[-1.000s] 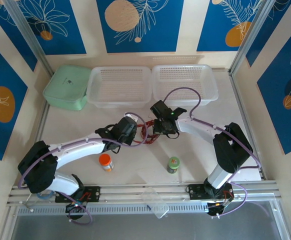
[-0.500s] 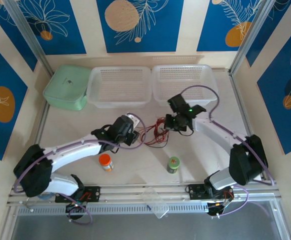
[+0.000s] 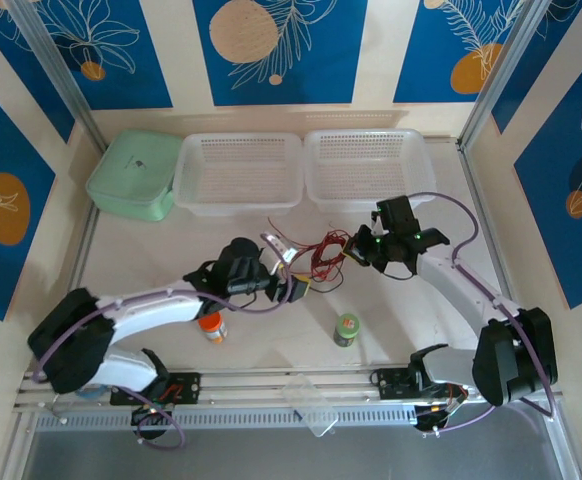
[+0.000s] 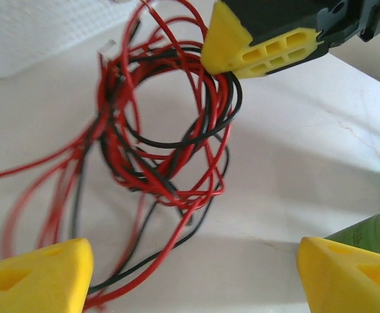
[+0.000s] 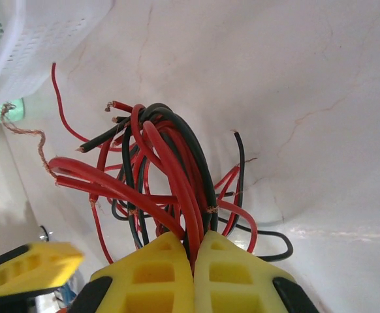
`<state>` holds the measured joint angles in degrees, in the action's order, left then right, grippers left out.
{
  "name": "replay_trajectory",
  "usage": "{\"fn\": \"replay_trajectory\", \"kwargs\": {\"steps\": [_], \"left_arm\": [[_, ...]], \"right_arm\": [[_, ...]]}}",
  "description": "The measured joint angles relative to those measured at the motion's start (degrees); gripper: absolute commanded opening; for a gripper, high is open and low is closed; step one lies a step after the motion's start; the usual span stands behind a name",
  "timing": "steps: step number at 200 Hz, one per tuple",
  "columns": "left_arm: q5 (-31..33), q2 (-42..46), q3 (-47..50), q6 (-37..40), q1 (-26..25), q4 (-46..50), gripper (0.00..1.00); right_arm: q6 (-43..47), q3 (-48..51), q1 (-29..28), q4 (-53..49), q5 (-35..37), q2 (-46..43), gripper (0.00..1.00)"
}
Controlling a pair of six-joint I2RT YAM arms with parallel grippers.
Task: Untangle the cables
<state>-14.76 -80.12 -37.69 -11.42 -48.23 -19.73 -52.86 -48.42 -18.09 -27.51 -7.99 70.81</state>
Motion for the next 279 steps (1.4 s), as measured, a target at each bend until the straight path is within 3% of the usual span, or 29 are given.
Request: {"fn": "replay_trajectory", "kwargs": {"steps": [37,105,188,237,279], "left_arm": [[-3.67,-10.43,-4.44,-6.99,0.2,-3.8,0.78],[-5.9,-18.67,-8.26,-14.64,2.14,-7.45,0.62],[-9.11,-21.14,-9.84,-16.63,3.63,-8.2,0.0],[-7.34,-14.93,-6.8,-14.19,4.55,-5.2,0.0],[2.67,-6.69,-8.63,-5.53,4.5,9.99,0.0]], "right_arm": [[-4.13,2.21,-0.33,2.45,0.31,-1.62,0.0],[-5.73,3.61,-0.9,4.26,0.46,-1.73,0.0],[-5.7,3.98,-1.16,4.94,1.33,-2.05,0.0],[-2.54,3.61,0.02,2.29,1.14,-1.9,0.0],[4.76,0.31,0.26,-3.56,4.68,0.24,0.0]]}}
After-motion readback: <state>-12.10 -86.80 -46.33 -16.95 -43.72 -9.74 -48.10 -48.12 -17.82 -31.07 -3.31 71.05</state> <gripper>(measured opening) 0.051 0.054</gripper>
